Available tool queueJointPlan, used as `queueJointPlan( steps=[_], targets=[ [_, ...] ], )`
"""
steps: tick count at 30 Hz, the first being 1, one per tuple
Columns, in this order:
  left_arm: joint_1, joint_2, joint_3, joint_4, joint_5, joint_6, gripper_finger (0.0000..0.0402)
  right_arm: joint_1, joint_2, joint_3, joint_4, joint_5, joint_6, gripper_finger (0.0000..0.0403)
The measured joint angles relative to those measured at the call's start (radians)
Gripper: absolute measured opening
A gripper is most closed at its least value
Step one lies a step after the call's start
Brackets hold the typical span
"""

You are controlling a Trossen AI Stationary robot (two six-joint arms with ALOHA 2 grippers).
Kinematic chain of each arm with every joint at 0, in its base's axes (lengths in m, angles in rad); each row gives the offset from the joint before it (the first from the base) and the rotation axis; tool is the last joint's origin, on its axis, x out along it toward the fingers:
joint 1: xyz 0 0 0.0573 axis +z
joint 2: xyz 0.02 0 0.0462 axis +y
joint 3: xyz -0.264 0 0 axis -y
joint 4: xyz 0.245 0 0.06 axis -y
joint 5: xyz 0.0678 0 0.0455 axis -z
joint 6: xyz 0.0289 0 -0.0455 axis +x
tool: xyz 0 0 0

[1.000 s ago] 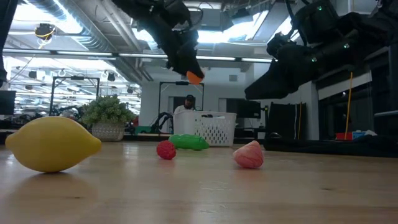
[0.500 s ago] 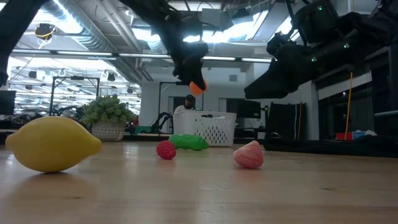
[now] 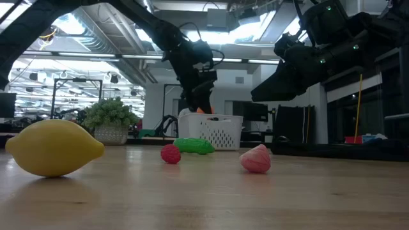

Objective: Pick and placing Produce into tupperware
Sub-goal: Put the orange into the basket, then put the peach into the basket

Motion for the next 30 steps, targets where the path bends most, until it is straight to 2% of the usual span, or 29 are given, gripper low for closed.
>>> queueJointPlan(
  steps=[9,16,26,30],
  targets=[
    [0.009,0.062,0.0,0.041,0.0,0.003,0.025,0.0,0.0,0.0,0.0,0.0,-0.019,0.024],
    [0.007,0.059,-0.001,0.046,0.0,0.027,0.0267,0.0,0.0,0.0,-0.001,0.0,-0.02,0.024],
    [0.007,0.056,-0.001,0.059,-0.001,0.027,0.0265,0.0,0.0,0.0,-0.001,0.0,-0.021,0.024],
    [-0.001,0.011,-0.002,0.061,-0.002,0.028,0.0267,0.0,0.0,0.0,-0.001,0.0,-0.021,0.024]
  ],
)
